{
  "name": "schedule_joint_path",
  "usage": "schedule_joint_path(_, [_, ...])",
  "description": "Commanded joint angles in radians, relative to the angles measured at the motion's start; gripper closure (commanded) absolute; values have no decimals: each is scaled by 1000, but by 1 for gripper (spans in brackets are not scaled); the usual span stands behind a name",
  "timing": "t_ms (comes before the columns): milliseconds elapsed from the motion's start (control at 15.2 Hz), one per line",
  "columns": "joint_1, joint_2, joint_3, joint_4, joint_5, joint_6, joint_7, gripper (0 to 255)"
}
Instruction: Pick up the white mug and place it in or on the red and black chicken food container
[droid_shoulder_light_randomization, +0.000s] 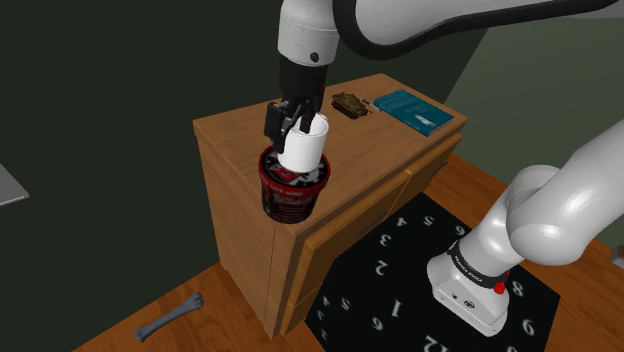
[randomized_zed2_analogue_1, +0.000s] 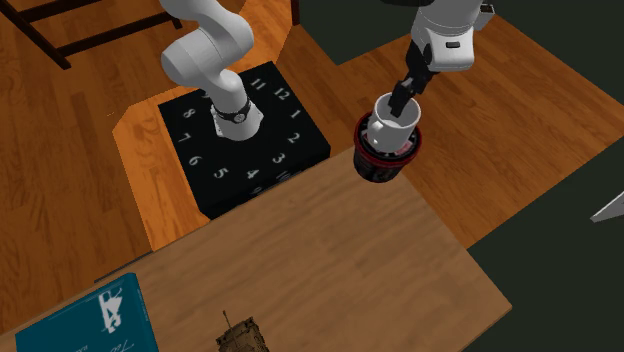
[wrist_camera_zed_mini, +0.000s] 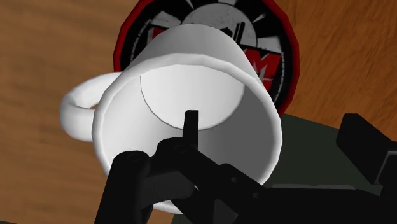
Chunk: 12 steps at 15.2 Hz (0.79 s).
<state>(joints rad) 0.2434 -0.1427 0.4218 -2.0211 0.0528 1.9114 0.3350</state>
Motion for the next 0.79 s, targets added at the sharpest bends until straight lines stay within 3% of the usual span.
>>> schedule_joint_path(0, [-1, -5, -2, 29, 1, -33, -1, 0])
schedule_joint_path(198, [-2, -11, -5, 116, 2, -127, -2, 0])
schedule_joint_path(726, [-2, -11, -5, 116, 2, -126, -2, 0])
